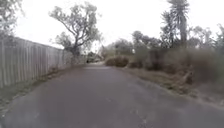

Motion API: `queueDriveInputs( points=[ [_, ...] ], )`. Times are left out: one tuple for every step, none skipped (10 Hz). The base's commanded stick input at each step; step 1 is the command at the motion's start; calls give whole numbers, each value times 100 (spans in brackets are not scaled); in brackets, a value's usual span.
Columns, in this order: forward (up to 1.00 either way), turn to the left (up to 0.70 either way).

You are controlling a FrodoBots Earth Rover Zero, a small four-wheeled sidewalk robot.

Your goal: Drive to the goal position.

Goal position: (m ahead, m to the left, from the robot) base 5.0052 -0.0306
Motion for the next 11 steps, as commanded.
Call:
queueDriveInputs(
  points=[
    [70,0],
    [70,0],
    [70,0],
    [70,0],
    [70,0],
    [70,0],
    [70,0],
    [70,0],
    [70,0],
    [70,0],
    [70,0]
  ],
)
